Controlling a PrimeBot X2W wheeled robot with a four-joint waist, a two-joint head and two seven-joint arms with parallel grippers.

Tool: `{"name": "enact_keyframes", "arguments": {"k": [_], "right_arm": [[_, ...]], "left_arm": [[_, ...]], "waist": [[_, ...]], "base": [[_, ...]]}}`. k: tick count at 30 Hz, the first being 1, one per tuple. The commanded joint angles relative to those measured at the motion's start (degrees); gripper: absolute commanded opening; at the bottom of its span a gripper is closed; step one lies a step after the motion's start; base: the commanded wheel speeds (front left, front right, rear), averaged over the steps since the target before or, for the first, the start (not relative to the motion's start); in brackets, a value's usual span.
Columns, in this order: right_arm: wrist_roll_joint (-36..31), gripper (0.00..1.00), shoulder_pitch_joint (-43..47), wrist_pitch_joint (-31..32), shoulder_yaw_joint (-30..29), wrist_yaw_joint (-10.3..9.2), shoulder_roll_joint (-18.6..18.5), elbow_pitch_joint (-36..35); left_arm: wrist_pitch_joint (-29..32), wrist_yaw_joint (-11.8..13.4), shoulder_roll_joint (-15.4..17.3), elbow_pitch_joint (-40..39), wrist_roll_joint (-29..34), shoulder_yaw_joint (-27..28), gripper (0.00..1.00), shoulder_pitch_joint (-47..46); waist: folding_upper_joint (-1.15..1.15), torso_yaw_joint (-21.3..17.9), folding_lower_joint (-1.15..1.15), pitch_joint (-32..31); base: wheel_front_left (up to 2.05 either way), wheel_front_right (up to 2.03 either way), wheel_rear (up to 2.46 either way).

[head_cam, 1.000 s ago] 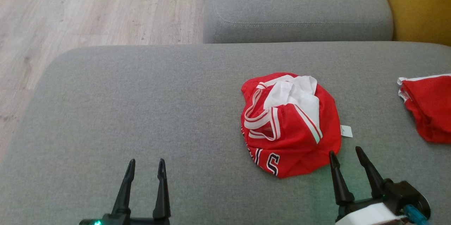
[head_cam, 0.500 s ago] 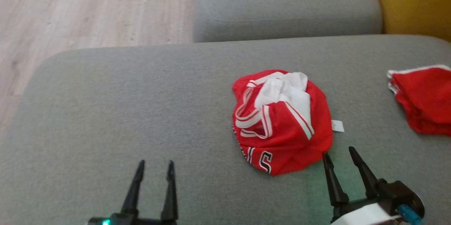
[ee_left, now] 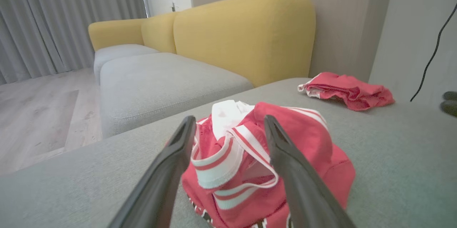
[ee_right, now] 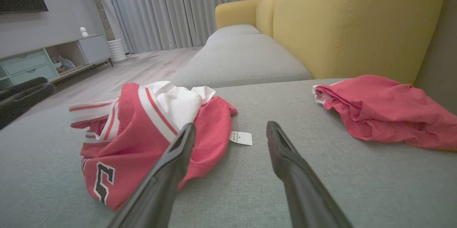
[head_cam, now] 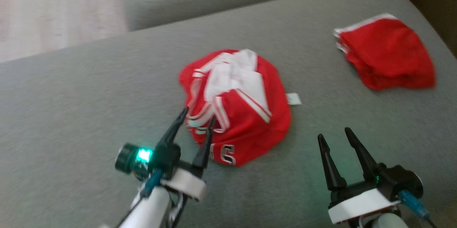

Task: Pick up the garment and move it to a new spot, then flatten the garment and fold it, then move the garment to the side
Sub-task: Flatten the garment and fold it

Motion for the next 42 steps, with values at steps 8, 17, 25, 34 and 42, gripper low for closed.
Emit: {"name": "enact_keyframes", "arguments": {"k": [8,17,25,34,42], "right_arm": [[0.99,1.00,-3.49,-0.22,1.87,-0.04,-0.40,-1.64],[1.13,1.00,-3.32,-0.22,2.78,-0.04,0.40,-1.03],[0.80,1.00,-3.66,-0.22,3.70,-0.04,0.69,-0.90],[0.67,1.00,-3.13,-0.22,3.50,-0.04,0.70,-1.39],[0.55,1.00,-2.29,-0.22,2.09,-0.04,0.76,-2.03]], "left_arm": [[0.96,-0.23,0.31,14.56,0.81,2.19,1.00,-11.59],[-0.48,-4.24,0.07,15.89,-0.54,-1.09,0.00,-16.57],[-0.53,-6.40,-0.04,2.42,-2.78,-6.75,0.00,-29.98],[-0.54,-6.72,1.66,-2.42,-5.53,-1.95,0.00,-51.30],[0.29,-6.19,5.95,-2.20,-12.97,2.85,0.00,-37.35]], "waist": [[0.00,-10.63,-0.02,6.24],[0.00,-14.01,-0.02,5.46],[0.00,-14.29,-0.02,3.67],[0.00,-10.28,-0.02,2.43],[0.00,-4.84,-0.02,2.79]], "base": [[0.00,0.00,0.00],[0.00,0.00,0.00],[0.00,0.00,0.00],[0.00,0.00,0.00],[0.00,0.00,0.00]]}}
